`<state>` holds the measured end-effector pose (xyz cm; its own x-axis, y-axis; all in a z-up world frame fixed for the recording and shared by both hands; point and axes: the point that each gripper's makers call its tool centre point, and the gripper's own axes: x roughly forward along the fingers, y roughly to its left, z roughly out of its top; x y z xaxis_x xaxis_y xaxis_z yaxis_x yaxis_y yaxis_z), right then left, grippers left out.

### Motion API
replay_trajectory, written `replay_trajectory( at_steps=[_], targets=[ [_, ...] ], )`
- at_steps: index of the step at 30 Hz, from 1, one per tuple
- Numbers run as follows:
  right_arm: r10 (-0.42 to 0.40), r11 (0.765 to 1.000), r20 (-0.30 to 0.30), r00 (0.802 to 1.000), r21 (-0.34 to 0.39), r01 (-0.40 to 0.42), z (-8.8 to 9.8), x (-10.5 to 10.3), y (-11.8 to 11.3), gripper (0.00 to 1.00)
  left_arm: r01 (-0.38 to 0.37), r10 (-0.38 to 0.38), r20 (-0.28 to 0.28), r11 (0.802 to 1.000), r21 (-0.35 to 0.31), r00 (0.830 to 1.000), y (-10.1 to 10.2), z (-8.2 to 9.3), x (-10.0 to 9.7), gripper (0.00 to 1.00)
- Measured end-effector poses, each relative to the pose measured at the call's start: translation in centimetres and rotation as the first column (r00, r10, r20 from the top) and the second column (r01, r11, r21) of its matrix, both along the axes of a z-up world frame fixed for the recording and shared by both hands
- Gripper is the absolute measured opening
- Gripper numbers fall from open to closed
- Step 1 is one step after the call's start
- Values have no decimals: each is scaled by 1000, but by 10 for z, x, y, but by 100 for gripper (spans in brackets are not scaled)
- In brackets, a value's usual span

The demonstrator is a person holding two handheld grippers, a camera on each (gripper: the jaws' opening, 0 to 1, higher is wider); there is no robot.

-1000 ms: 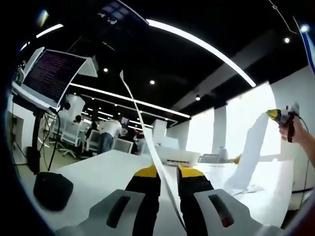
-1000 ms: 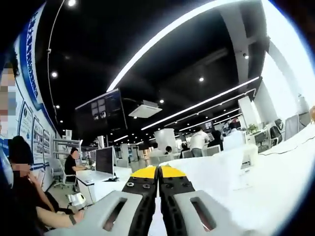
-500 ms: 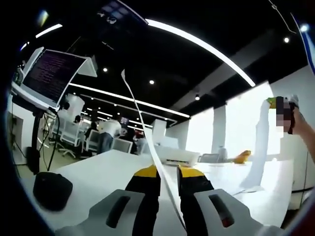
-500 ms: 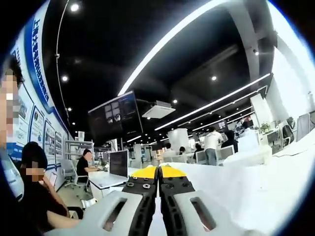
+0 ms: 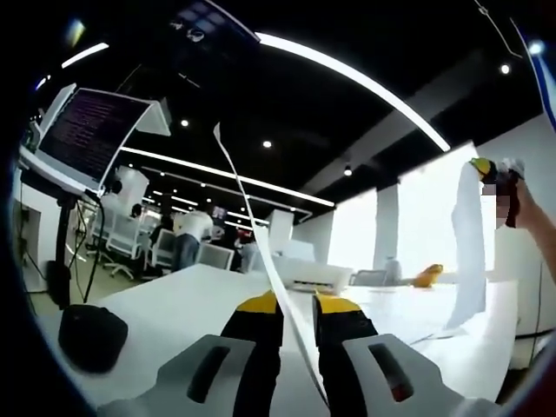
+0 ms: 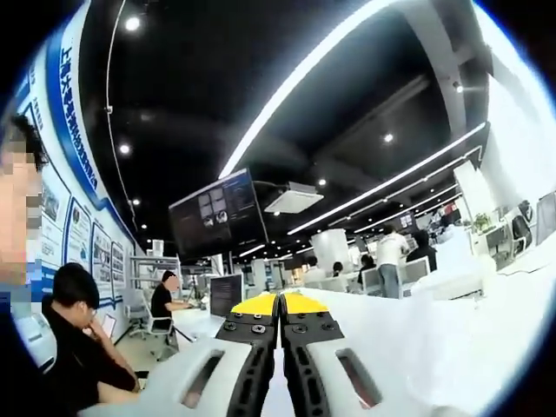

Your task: Organize the stack of printing papers by aligning and flattening the scattered papers on the table

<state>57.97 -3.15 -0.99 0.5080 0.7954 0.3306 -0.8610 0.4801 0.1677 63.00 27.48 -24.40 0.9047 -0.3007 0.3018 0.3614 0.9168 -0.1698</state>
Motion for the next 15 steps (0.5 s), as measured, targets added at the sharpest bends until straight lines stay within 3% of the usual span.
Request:
replay_trajectory(
  at_steps=[15],
  targets=[
    [56,998,-12,998,-19,-56,1,-8,16,0,3,-3,5,1000,3,1000,0,0,0,17]
  ],
)
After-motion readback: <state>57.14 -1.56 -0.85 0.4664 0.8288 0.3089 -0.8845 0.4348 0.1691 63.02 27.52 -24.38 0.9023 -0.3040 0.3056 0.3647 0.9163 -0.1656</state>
